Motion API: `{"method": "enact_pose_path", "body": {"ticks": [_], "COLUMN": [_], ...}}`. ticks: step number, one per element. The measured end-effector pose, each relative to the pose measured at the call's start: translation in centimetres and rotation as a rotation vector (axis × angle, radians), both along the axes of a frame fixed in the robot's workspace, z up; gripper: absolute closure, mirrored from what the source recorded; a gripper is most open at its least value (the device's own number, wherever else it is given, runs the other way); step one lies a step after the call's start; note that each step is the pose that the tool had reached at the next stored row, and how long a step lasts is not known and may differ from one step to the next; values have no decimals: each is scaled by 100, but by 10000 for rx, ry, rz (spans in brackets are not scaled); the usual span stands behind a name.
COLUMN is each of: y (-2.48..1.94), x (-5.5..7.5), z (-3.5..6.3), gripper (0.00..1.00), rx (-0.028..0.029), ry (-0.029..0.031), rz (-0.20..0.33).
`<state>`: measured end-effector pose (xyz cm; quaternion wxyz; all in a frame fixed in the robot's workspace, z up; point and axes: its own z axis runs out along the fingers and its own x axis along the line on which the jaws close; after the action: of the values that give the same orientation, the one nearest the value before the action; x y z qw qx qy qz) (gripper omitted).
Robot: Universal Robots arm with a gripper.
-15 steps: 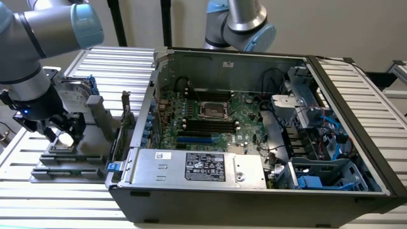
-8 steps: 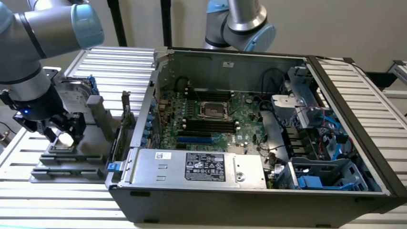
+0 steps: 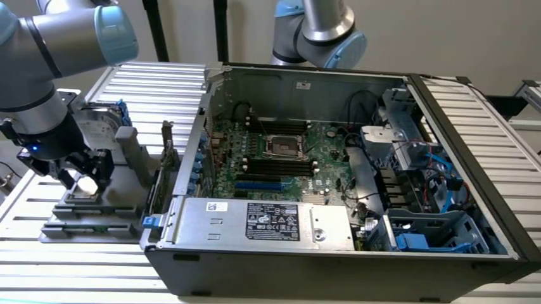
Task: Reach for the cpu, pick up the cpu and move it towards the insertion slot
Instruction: 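Pick up the cpu and move it towards the insertion slot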
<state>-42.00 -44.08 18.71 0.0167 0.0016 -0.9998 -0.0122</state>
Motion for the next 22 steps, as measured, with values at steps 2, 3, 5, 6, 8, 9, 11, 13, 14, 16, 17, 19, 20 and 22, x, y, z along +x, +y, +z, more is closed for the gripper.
{"method": "enact_pose_path", "body": {"ticks": [2,3,5,6,8,9,11,13,14,16,17,19,20,22], "y": [1,1,1,1,2,2,3,5,6,8,8,8,8,8], "x": [-2,-3,-6,-7,-8,-8,-8,-8,-8,-8,-8,-8,-8,-8], "z": [-1,-2,-3,-3,-5,-4,-4,-5,-5,-6,-5,-6,-6,-6], "gripper": [33,33,33,33,33,33,33,33,33,33,33,35,35,42], "rx": [-8,-14,-34,-49,-89,-98,-102,-102,-102,-102,-102,-102,-102,-102], "ry": [0,0,0,0,-2,-1,0,-1,0,-1,0,0,-1,0], "rz": [38,57,97,118,162,178,198,212,218,227,231,235,237,238]}}
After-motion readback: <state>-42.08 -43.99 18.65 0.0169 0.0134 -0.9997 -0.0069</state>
